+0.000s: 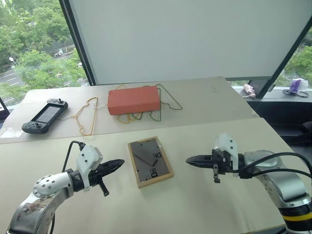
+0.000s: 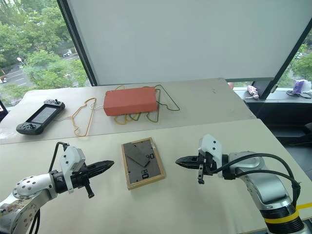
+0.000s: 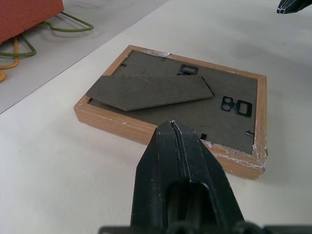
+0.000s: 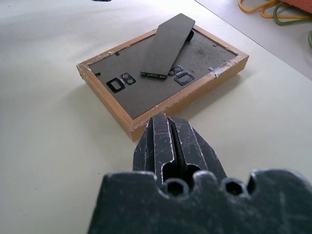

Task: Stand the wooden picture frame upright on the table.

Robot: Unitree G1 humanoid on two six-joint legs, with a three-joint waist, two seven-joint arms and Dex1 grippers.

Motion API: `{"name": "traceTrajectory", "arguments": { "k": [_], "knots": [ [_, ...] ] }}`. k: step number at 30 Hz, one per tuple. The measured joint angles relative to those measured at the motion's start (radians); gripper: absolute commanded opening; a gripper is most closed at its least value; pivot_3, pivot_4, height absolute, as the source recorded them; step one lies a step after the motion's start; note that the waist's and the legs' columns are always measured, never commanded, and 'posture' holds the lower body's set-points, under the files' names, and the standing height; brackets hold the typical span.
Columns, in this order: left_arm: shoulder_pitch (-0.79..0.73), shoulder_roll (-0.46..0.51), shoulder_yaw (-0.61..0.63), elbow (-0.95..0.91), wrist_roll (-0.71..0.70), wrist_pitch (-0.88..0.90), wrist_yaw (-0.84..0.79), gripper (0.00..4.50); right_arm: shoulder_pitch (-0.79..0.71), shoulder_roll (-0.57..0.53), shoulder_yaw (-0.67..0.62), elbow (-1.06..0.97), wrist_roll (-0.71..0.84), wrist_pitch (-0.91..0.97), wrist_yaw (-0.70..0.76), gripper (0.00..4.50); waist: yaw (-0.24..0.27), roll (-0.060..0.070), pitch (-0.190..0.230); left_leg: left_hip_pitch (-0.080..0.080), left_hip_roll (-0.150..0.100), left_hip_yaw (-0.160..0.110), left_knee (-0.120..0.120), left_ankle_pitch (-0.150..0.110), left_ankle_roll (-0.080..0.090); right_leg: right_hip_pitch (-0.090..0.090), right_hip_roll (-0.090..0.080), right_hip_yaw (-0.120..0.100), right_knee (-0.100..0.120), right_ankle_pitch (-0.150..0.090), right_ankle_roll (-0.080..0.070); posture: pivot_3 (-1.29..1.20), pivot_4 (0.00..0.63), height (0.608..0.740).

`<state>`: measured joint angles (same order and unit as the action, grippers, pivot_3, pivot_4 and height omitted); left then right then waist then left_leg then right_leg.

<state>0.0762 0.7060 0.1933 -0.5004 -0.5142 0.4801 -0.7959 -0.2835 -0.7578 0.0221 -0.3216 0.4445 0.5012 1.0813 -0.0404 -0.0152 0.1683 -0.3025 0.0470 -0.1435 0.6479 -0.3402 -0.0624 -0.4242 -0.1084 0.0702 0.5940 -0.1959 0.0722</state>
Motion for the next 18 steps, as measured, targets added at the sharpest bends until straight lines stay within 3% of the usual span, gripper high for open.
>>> {"name": "traceTrajectory", "arguments": {
  "k": [3, 7, 10, 18],
  "knots": [
    [0.013, 0.022, -0.021, 0.006, 0.029, -0.005, -0.002, 0.00, -0.066, 0.011, 0.060, 0.087, -0.061, -0.047, 0.006, 0.01, -0.009, -0.001, 0.000, 0.003, 0.000, 0.002, 0.000, -0.001, 0.001, 0.002, 0.000, 0.000, 0.000, 0.000, 0.000, 0.00, 0.150, 0.740],
    [0.065, 0.081, -0.157, 0.097, 0.184, -0.068, -0.032, 0.00, -0.230, 0.076, 0.259, 0.453, -0.312, -0.224, -0.005, 0.01, -0.026, 0.000, 0.002, 0.003, 0.000, 0.003, 0.000, -0.001, 0.002, 0.000, 0.000, 0.001, 0.002, 0.001, -0.001, 0.00, 0.150, 0.740],
    [0.042, 0.081, -0.167, 0.132, 0.203, -0.086, -0.040, 0.00, -0.299, 0.131, 0.286, 0.565, -0.361, -0.321, 0.007, 0.01, -0.028, 0.000, 0.001, 0.003, 0.000, 0.003, 0.000, 0.001, -0.001, 0.002, 0.000, 0.001, 0.001, 0.002, -0.001, 0.00, 0.150, 0.740],
    [-0.144, 0.037, -0.257, 0.264, 0.335, -0.130, 0.017, 0.00, -0.288, 0.221, 0.320, 0.519, -0.396, -0.333, 0.009, 0.01, -0.029, 0.001, 0.001, 0.005, 0.000, 0.002, 0.000, 0.004, -0.007, 0.003, 0.000, 0.001, 0.003, 0.006, -0.001, 0.00, 0.150, 0.740]
  ]
}}
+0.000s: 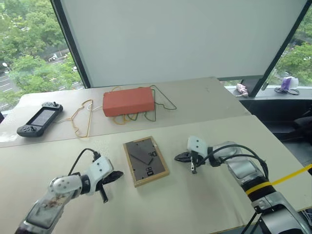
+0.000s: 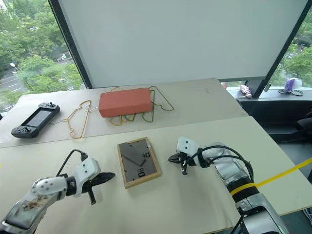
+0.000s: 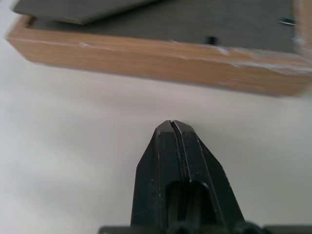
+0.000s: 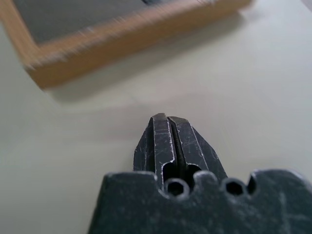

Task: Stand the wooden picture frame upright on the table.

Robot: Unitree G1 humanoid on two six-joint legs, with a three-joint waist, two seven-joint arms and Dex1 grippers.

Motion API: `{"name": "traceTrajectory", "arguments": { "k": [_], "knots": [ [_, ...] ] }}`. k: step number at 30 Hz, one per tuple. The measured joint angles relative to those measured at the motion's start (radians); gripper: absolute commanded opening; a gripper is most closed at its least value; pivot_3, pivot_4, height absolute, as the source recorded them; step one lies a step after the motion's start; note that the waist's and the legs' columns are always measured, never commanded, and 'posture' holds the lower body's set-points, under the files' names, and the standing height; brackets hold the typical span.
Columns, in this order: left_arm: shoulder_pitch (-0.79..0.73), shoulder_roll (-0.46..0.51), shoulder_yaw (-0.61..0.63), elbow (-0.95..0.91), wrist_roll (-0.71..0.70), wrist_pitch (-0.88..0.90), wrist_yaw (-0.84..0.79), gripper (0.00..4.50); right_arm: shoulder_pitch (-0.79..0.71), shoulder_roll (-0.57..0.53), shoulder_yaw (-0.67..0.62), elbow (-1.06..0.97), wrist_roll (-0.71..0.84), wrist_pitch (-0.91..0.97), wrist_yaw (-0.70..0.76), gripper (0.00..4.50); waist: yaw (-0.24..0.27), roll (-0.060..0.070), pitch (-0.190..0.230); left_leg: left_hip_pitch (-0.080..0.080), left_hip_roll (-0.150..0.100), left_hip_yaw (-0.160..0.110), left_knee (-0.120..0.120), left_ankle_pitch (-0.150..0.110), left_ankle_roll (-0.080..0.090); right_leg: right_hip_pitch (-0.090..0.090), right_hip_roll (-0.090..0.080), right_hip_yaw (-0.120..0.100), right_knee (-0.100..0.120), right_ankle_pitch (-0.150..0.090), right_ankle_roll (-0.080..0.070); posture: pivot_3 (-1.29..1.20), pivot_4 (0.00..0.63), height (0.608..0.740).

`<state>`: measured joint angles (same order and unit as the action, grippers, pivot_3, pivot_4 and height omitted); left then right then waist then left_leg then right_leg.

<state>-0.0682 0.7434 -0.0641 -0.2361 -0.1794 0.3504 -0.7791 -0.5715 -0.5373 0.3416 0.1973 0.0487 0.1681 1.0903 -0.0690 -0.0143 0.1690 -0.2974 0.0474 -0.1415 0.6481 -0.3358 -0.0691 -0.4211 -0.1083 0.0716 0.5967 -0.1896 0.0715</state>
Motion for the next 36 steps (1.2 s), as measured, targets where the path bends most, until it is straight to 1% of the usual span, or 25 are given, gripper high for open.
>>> {"name": "traceTrajectory", "arguments": {
  "k": [3, 5, 8, 11, 12, 25, 34, 36],
  "knots": [
    [-0.085, -0.040, -0.044, 0.039, 0.038, 0.012, 0.017, 0.00, 0.076, 0.014, 0.008, -0.155, 0.006, 0.091, -0.018, 0.01, 0.005, 0.001, 0.000, -0.003, 0.000, -0.001, 0.001, 0.001, -0.002, -0.002, 0.000, 0.000, -0.001, 0.001, 0.001, 0.00, 0.150, 0.740],
    [-0.094, -0.040, -0.046, 0.037, 0.041, 0.026, 0.013, 0.00, 0.114, 0.017, 0.011, -0.224, 0.012, 0.143, -0.032, 0.01, 0.005, 0.001, 0.000, -0.004, 0.000, -0.001, 0.001, 0.004, -0.007, -0.002, 0.000, 0.000, -0.002, 0.001, 0.002, 0.00, 0.150, 0.740],
    [-0.093, -0.034, -0.044, 0.034, 0.041, 0.026, 0.003, 0.00, 0.145, 0.015, 0.006, -0.304, 0.012, 0.211, -0.060, 0.01, 0.006, 0.001, 0.000, -0.005, 0.000, -0.001, 0.001, 0.003, -0.006, -0.003, 0.000, 0.000, -0.003, 0.001, 0.002, 0.00, 0.150, 0.740],
    [-0.091, -0.032, -0.043, 0.033, 0.041, 0.026, -0.004, 0.00, 0.167, 0.014, 0.002, -0.359, 0.012, 0.255, -0.085, 0.01, 0.005, 0.001, 0.000, -0.005, 0.000, -0.001, 0.001, 0.002, -0.004, -0.003, 0.000, 0.000, -0.002, 0.001, 0.002, 0.00, 0.150, 0.740],
    [-0.091, -0.031, -0.043, 0.030, 0.040, 0.029, -0.010, 0.00, 0.175, 0.014, -0.001, -0.378, 0.012, 0.273, -0.100, 0.01, 0.006, 0.001, 0.000, -0.005, 0.000, -0.001, 0.001, 0.000, -0.001, -0.003, 0.000, 0.000, -0.002, 0.001, 0.002, 0.00, 0.150, 0.740],
    [-0.102, -0.034, -0.053, 0.024, 0.041, 0.041, -0.045, 0.00, 0.211, -0.005, -0.003, -0.467, 0.016, 0.356, -0.132, 0.01, 0.020, 0.001, 0.000, -0.005, 0.000, -0.001, 0.001, 0.000, 0.000, -0.003, 0.000, 0.000, -0.003, 0.001, 0.002, 0.00, 0.150, 0.740],
    [-0.009, -0.043, -0.039, -0.106, 0.024, 0.123, -0.021, 0.00, 0.223, -0.014, -0.007, -0.473, 0.018, 0.369, -0.139, 0.01, 0.024, 0.001, 0.000, -0.005, 0.000, -0.001, 0.001, -0.001, 0.001, -0.003, 0.000, 0.000, -0.003, 0.001, 0.002, 0.00, 0.150, 0.740],
    [0.009, -0.038, -0.027, -0.123, 0.018, 0.132, -0.018, 0.00, 0.238, -0.030, -0.017, -0.477, 0.032, 0.376, -0.142, 0.01, 0.024, 0.001, 0.000, -0.005, 0.000, -0.001, 0.001, -0.001, 0.001, -0.003, 0.000, 0.000, -0.003, 0.001, 0.002, 0.00, 0.150, 0.740]
  ]
}}
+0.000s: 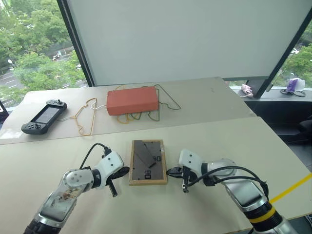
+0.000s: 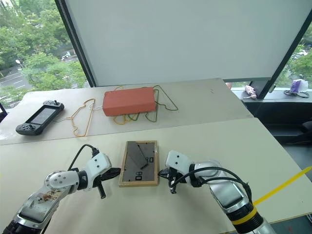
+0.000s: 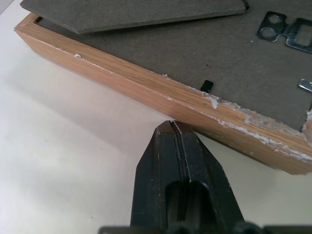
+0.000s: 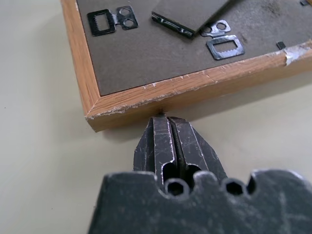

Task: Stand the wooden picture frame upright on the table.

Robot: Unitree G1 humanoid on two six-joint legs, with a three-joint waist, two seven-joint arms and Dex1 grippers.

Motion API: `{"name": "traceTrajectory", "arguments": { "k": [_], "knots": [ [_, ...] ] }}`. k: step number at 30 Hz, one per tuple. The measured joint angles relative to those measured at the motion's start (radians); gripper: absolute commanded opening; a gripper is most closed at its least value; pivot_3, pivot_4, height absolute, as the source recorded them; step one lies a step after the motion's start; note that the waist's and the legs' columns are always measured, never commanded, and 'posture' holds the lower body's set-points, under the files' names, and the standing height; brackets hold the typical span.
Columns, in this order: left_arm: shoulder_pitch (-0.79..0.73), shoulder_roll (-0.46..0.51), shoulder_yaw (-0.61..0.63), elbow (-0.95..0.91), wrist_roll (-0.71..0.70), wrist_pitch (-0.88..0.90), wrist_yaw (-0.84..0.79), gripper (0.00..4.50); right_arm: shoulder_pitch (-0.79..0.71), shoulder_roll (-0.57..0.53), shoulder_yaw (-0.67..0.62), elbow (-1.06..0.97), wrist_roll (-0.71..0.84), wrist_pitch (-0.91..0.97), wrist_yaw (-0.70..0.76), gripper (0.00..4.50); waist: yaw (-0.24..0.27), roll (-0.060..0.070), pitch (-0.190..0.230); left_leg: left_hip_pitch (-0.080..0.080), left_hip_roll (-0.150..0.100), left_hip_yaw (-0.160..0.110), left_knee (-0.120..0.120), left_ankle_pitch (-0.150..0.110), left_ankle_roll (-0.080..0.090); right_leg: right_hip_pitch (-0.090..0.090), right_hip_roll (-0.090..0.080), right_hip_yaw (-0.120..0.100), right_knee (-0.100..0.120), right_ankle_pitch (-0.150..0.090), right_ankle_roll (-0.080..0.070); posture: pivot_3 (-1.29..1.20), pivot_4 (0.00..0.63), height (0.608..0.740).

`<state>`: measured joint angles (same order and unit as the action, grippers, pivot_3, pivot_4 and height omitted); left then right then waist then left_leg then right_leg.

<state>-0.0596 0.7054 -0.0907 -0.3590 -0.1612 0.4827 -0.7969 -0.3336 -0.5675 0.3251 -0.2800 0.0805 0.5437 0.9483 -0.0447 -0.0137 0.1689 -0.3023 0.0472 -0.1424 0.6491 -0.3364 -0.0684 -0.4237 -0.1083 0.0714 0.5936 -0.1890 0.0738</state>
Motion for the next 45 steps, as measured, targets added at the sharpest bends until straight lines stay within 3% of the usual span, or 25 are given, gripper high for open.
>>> {"name": "traceTrajectory", "arguments": {
  "k": [5, 9, 13, 16, 18, 22, 24, 32, 45],
  "knots": [
    [0.016, 0.061, 0.038, 0.021, -0.002, -0.034, -0.032, 0.00, 0.059, -0.094, -0.108, -0.005, 0.028, -0.004, 0.004, 0.01, 0.001, 0.000, 0.000, 0.000, 0.000, 0.000, 0.000, 0.000, 0.000, 0.000, 0.000, 0.000, 0.001, 0.000, 0.000, 0.00, 0.150, 0.740],
    [0.027, 0.112, 0.097, 0.122, 0.008, -0.189, -0.071, 0.00, 0.129, -0.130, -0.218, -0.030, 0.122, -0.008, 0.035, 0.01, -0.004, -0.001, 0.001, 0.000, 0.000, 0.000, 0.000, 0.000, 0.001, 0.000, 0.000, 0.000, 0.000, 0.000, -0.001, 0.00, 0.150, 0.740],
    [0.010, 0.138, 0.082, 0.304, 0.158, -0.706, -0.044, 0.00, 0.117, -0.128, -0.214, -0.026, 0.144, -0.008, 0.047, 0.01, 0.003, -0.001, 0.001, 0.000, 0.000, 0.000, 0.000, 0.000, -0.001, 0.000, 0.000, 0.000, -0.001, 0.000, -0.001, 0.00, 0.150, 0.740],
    [-0.088, 0.149, 0.058, 0.559, 0.367, -1.239, 0.095, 0.67, 0.051, -0.097, -0.177, 0.016, 0.143, 0.025, 0.035, 0.00, 0.007, -0.001, 0.001, 0.000, 0.000, 0.000, 0.000, 0.001, -0.002, 0.000, 0.000, 0.000, -0.001, 0.001, -0.001, 0.00, 0.150, 0.740],
    [-0.160, 0.152, 0.043, 0.692, 0.512, -1.461, 0.212, 1.59, -0.003, -0.070, -0.144, 0.046, 0.139, 0.052, 0.025, 0.00, 0.008, -0.001, 0.001, 0.000, 0.000, 0.000, 0.000, 0.002, -0.004, 0.000, 0.000, 0.000, -0.002, 0.001, -0.001, 0.00, 0.150, 0.740],
    [-0.245, 0.145, 0.047, 0.851, 0.754, -1.685, 0.447, 3.01, -0.063, -0.034, -0.131, 0.078, 0.155, 0.136, 0.005, 0.00, 0.005, 0.000, 0.001, 0.001, 0.000, 0.000, 0.000, 0.004, -0.008, -0.002, 0.000, -0.001, -0.001, 0.002, 0.001, 0.00, 0.150, 0.740],
    [-0.269, 0.132, 0.046, 0.887, 0.845, -1.739, 0.540, 3.70, -0.094, -0.012, -0.128, 0.095, 0.169, 0.181, 0.001, 0.00, 0.004, 0.000, 0.001, 0.001, 0.000, 0.000, 0.000, 0.005, -0.008, -0.002, 0.000, -0.001, -0.001, 0.003, 0.002, 0.00, 0.150, 0.740],
    [-0.314, 0.090, -0.017, 0.901, 1.106, -1.836, 0.848, 3.70, -0.126, 0.013, -0.060, 0.087, 0.219, 0.346, 0.000, 0.00, 0.003, 0.000, 0.001, 0.000, 0.000, 0.000, -0.001, 0.004, -0.008, -0.002, -0.001, -0.002, 0.000, 0.004, 0.003, 0.00, 0.150, 0.740],
    [-0.371, 0.093, -0.147, 0.913, 1.223, -1.829, 1.070, 3.70, -0.140, 0.072, -0.032, 0.055, 0.258, 0.419, -0.044, 0.00, 0.003, 0.001, 0.001, 0.001, 0.000, 0.000, 0.000, 0.004, -0.008, -0.002, -0.001, -0.001, 0.000, 0.004, 0.003, 0.00, 0.150, 0.740]
  ]
}}
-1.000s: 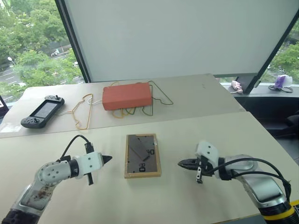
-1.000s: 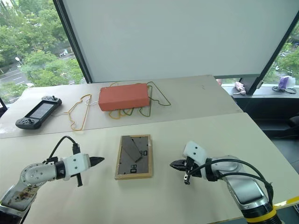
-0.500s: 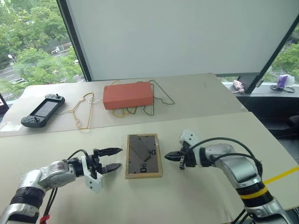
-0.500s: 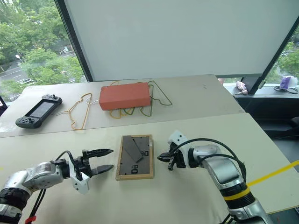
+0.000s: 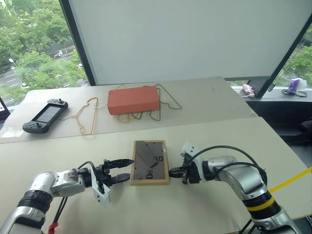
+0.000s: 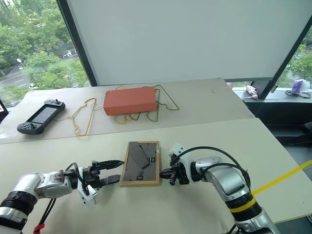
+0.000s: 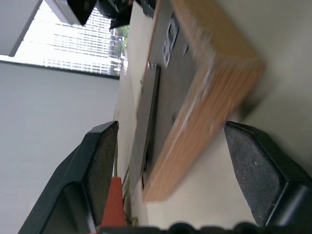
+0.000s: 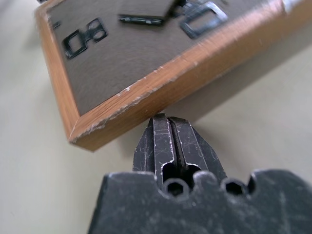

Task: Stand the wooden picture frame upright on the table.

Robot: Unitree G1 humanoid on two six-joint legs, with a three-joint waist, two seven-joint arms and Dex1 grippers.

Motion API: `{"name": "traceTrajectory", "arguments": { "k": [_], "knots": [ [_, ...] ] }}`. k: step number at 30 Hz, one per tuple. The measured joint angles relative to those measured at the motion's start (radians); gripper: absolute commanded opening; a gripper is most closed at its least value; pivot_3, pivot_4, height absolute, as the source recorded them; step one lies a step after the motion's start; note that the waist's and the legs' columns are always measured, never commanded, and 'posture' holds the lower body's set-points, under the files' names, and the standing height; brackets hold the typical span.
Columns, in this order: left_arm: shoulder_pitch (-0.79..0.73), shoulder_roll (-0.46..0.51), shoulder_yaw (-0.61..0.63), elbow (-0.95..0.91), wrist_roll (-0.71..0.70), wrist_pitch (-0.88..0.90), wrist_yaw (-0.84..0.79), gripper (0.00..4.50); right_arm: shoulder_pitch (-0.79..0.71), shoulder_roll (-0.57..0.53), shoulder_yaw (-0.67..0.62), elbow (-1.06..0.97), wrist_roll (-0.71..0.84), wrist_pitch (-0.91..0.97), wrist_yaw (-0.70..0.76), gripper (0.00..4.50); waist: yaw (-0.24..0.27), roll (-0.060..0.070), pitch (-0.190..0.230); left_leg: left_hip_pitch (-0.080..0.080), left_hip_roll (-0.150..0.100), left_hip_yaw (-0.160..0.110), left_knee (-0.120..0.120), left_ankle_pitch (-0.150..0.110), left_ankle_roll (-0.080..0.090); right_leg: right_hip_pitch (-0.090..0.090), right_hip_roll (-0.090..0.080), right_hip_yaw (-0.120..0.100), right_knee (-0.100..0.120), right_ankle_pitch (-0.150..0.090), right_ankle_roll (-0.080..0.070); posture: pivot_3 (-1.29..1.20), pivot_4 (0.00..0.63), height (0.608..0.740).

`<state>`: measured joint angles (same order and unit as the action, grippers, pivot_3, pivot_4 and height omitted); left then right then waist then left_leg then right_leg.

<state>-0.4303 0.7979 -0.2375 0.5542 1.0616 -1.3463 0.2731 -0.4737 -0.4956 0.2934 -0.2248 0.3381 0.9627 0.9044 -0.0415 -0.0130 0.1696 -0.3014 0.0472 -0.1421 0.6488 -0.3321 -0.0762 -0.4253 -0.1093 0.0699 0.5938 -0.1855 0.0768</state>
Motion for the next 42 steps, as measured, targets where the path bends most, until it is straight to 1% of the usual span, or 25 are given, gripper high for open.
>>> {"name": "traceTrajectory", "arguments": {
  "k": [11, 13, 14, 16, 18, 19, 24, 26, 28, 29, 32, 33, 34, 35, 37, 39, 42],
  "knots": [
    [-0.010, 0.020, -0.062, 0.000, -0.003, 0.005, 0.066, 3.70, -0.016, -0.010, 0.016, 0.023, -0.001, -0.006, -0.012, 0.00, 0.000, 0.000, 0.000, 0.000, 0.000, 0.000, 0.000, 0.001, -0.002, 0.000, 0.000, 0.000, 0.000, 0.000, 0.000, 0.00, 0.150, 0.740],
    [-0.010, 0.024, -0.070, 0.000, -0.003, 0.012, 0.074, 3.16, -0.015, -0.015, 0.017, 0.023, -0.001, -0.011, -0.011, 0.00, 0.000, 0.000, 0.000, 0.000, 0.000, 0.000, 0.000, 0.001, -0.001, 0.000, 0.000, 0.000, 0.000, 0.000, 0.000, 0.00, 0.150, 0.740],
    [-0.010, 0.025, -0.075, 0.002, -0.001, 0.015, 0.074, 3.04, -0.015, -0.016, 0.017, 0.023, -0.001, -0.012, -0.011, 0.00, 0.000, 0.000, 0.000, 0.000, 0.000, 0.000, 0.000, 0.001, -0.001, 0.000, 0.000, 0.000, 0.000, 0.000, 0.000, 0.00, 0.150, 0.740],
    [-0.010, 0.027, -0.093, 0.009, -0.003, 0.018, 0.071, 2.19, -0.012, -0.019, 0.016, 0.022, 0.000, -0.015, -0.011, 0.00, -0.001, 0.000, 0.000, 0.000, 0.000, 0.000, 0.000, 0.000, -0.001, 0.000, 0.000, 0.000, 0.000, 0.000, 0.000, 0.00, 0.150, 0.740],
    [-0.020, 0.033, -0.093, 0.005, -0.008, 0.015, 0.075, 1.48, -0.011, -0.025, 0.016, 0.021, 0.000, -0.016, -0.012, 0.00, 0.000, 0.000, 0.000, 0.000, 0.000, 0.000, 0.000, 0.000, -0.001, 0.000, 0.000, 0.000, 0.000, 0.000, 0.000, 0.00, 0.150, 0.740],
    [-0.025, 0.034, -0.092, 0.000, -0.012, 0.016, 0.088, 1.20, -0.009, -0.029, 0.016, 0.018, 0.000, -0.017, -0.012, 0.00, 0.000, 0.000, 0.000, 0.000, 0.000, 0.000, 0.000, 0.000, -0.001, 0.000, 0.000, 0.000, 0.000, 0.000, 0.000, 0.00, 0.150, 0.740],
    [-0.020, 0.036, -0.101, -0.023, 0.013, 0.045, 0.118, 1.18, 0.018, -0.061, 0.002, -0.017, 0.006, -0.017, -0.013, 0.00, 0.001, 0.000, 0.000, 0.000, 0.000, 0.000, 0.000, 0.000, -0.001, 0.000, 0.000, 0.000, 0.000, 0.000, 0.000, 0.00, 0.150, 0.740],
    [-0.015, 0.037, -0.104, -0.037, 0.034, 0.065, 0.140, 1.17, 0.028, -0.092, -0.017, -0.023, 0.016, -0.017, -0.012, 0.00, 0.002, 0.000, 0.000, 0.000, 0.000, 0.000, 0.000, 0.000, -0.001, 0.000, 0.000, 0.000, 0.000, 0.000, 0.000, 0.00, 0.150, 0.740],
    [-0.012, 0.040, -0.112, -0.059, 0.064, 0.094, 0.175, 1.17, 0.021, -0.157, -0.062, 0.010, 0.015, -0.031, -0.012, 0.00, 0.005, 0.001, 0.000, 0.000, -0.001, 0.000, 0.000, 0.000, -0.001, 0.000, -0.002, 0.000, 0.000, 0.000, 0.000, 0.00, 0.150, 0.740],
    [-0.009, 0.042, -0.113, -0.066, 0.075, 0.102, 0.186, 1.17, 0.013, -0.173, -0.083, 0.030, 0.014, -0.037, -0.013, 0.00, 0.005, 0.001, 0.000, 0.000, -0.001, 0.000, 0.000, 0.000, 0.000, 0.000, -0.002, 0.000, -0.001, 0.000, 0.001, 0.00, 0.150, 0.740],
    [-0.003, 0.060, -0.125, -0.088, 0.118, 0.131, 0.229, 1.17, -0.111, -0.184, -0.172, 0.136, 0.019, -0.038, -0.029, 0.00, -0.002, 0.003, 0.001, -0.001, -0.001, 0.000, -0.001, 0.000, 0.000, 0.000, -0.002, 0.000, 0.000, 0.001, 0.000, 0.00, 0.150, 0.740],
    [-0.002, 0.063, -0.131, -0.094, 0.128, 0.143, 0.239, 1.17, -0.154, -0.178, -0.192, 0.148, 0.023, -0.039, -0.032, 0.59, -0.002, 0.004, 0.001, 0.000, -0.001, 0.000, -0.003, 0.000, 0.000, 0.000, -0.002, 0.000, 0.001, 0.000, 0.000, 0.00, 0.150, 0.740],
    [-0.002, 0.066, -0.137, -0.100, 0.138, 0.154, 0.252, 1.17, -0.203, -0.159, -0.203, 0.165, 0.032, -0.038, -0.033, 0.74, -0.003, 0.004, 0.001, 0.000, -0.001, 0.000, -0.004, 0.000, 0.000, 0.000, -0.001, 0.000, 0.002, 0.000, 0.000, 0.00, 0.150, 0.740],
    [-0.003, 0.067, -0.141, -0.104, 0.148, 0.161, 0.263, 1.17, -0.250, -0.126, -0.208, 0.182, 0.043, -0.035, -0.032, 1.14, -0.004, 0.004, 0.001, 0.000, -0.001, 0.000, -0.004, 0.001, 0.000, 0.000, -0.001, 0.000, 0.002, 0.000, 0.000, 0.00, 0.150, 0.740],
    [-0.008, 0.066, -0.152, -0.111, 0.154, 0.171, 0.278, 1.17, -0.296, -0.077, -0.201, 0.197, 0.070, -0.025, -0.027, 1.79, -0.003, 0.005, 0.001, 0.000, -0.001, 0.000, -0.003, 0.001, -0.001, 0.000, -0.001, 0.000, 0.001, 0.000, 0.000, 0.00, 0.150, 0.740],
    [-0.011, 0.066, -0.162, -0.113, 0.154, 0.173, 0.292, 1.17, -0.351, -0.002, -0.186, 0.244, 0.102, 0.028, -0.020, 2.53, -0.003, 0.005, 0.001, 0.001, -0.001, 0.000, -0.003, 0.002, -0.003, -0.001, -0.002, 0.000, 0.001, 0.001, 0.000, 0.00, 0.150, 0.740],
    [-0.021, 0.066, -0.177, -0.115, 0.155, 0.175, 0.305, 1.17, -0.415, 0.086, -0.156, 0.326, 0.136, 0.087, -0.010, 3.48, 0.002, 0.005, 0.001, -0.001, -0.001, 0.000, -0.003, 0.003, -0.005, -0.001, -0.002, 0.000, 0.002, 0.002, 0.001, 0.00, 0.150, 0.740]
  ]
}}
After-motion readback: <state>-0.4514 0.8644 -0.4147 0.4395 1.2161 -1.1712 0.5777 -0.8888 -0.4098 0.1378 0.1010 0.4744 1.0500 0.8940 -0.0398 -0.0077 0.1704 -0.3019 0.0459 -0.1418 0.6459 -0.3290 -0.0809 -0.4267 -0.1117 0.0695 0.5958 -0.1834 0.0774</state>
